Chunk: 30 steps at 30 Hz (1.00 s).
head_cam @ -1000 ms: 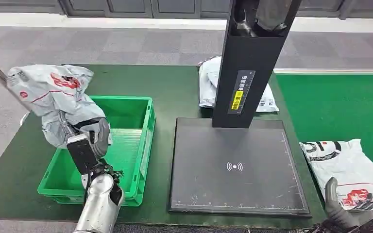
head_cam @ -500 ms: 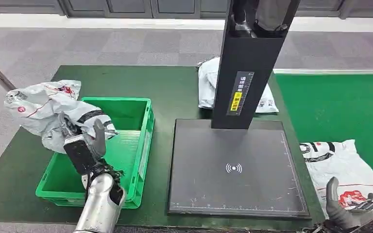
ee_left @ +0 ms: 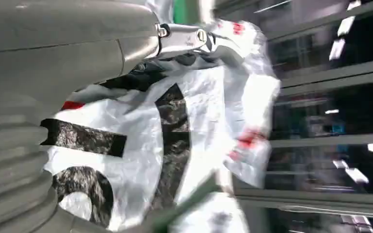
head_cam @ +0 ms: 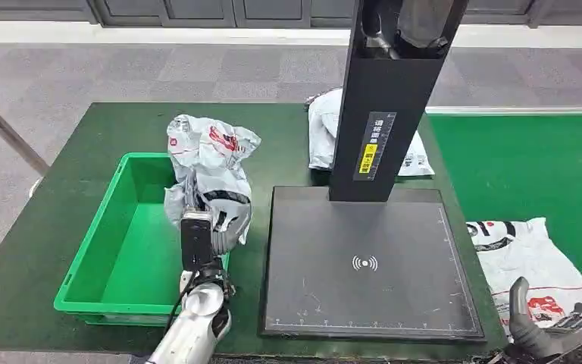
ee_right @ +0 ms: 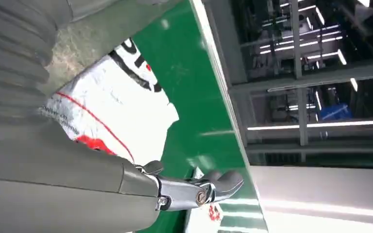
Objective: Moved the parcel from conveyor to table for the left to box.
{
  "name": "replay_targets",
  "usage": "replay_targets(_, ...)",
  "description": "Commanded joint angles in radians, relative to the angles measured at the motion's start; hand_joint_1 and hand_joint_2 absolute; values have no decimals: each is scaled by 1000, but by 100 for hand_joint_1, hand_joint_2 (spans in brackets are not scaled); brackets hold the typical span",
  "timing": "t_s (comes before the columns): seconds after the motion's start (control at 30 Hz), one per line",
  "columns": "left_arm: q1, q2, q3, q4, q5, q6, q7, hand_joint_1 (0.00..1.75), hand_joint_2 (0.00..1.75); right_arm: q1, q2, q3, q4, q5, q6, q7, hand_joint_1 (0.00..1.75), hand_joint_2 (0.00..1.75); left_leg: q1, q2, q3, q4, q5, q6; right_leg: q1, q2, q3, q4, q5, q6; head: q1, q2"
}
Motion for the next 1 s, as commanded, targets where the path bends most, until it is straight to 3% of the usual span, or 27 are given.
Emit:
replay_targets(0.03, 19, 46, -14, 91, 9, 33, -3, 0, 175, -17, 0, -45, 32, -1, -3, 1, 0, 175, 1, 4, -4, -4, 3, -1, 2, 4, -5, -4, 5, -3, 0, 0)
replay_targets(0.23, 19, 46, -14, 91, 9, 33, -3, 0, 175, -17, 0, -45, 32, -1, -3, 1, 0, 175, 0, 2, 2, -3, 4, -2, 1, 2, -2, -2, 3, -3, 0, 0)
replay_targets(0.33, 19, 46, -14, 91, 9, 33, -3, 0, 175, -17, 0, -45, 32, -1, -3, 1, 0, 175, 1, 2, -6, -5, 6, -2, 1, 3, -7, -4, 5, -3, 0, 0)
replay_targets(0.47, -3, -38, 244, 108, 133, 50, -133, 0, 175, -29, 0, -27, 49, -4, -18, 1, 0, 175, 2, 3, -4, -4, 4, -2, 1, 3, -4, -3, 4, -3, 0, 0)
replay_targets(0.53, -17, -52, 308, 99, 202, 50, -195, 0, 175, -32, -2, -19, 52, -8, -26, 1, 0, 175, 2, 3, -4, -3, 4, -2, 2, 3, -4, -2, 3, -3, 0, 0)
replay_targets(0.7, 30, -55, 470, -223, 179, 50, -219, 0, 175, -33, -8, -13, 53, -17, -30, 1, 0, 175, 2, 6, -6, -4, 6, -4, 2, 7, -10, -1, 7, -4, 0, 0)
replay_targets(0.8, 79, -55, 414, -381, 130, 50, -219, 0, 175, -29, -7, -10, 41, -14, -29, 1, 0, 175, 4, 11, -6, -2, -2, -3, 4, 11, -11, 1, 6, -9, 0, 0)
replay_targets(0.83, 94, -55, 404, -441, 90, 50, -219, 0, 175, -27, -5, -9, 36, -14, -28, 1, 0, 175, 5, 11, -10, -3, 1, -5, 4, 12, -16, 1, 9, -10, 0, 0)
replay_targets(0.9, 115, -55, 384, -564, 21, 50, -219, 0, 175, -29, -6, -4, 33, -11, -32, 1, 0, 175, 7, 9, -8, -4, 8, -13, 7, 9, -15, 0, 9, -13, 0, 0)
replay_targets(1.0, 120, -55, 361, -654, -38, 50, -219, 0, 175, -34, -11, -3, 36, -12, -43, 1, 0, 175, 9, 7, -4, -4, 12, -16, 9, 9, -18, 2, 11, -16, 0, 0)
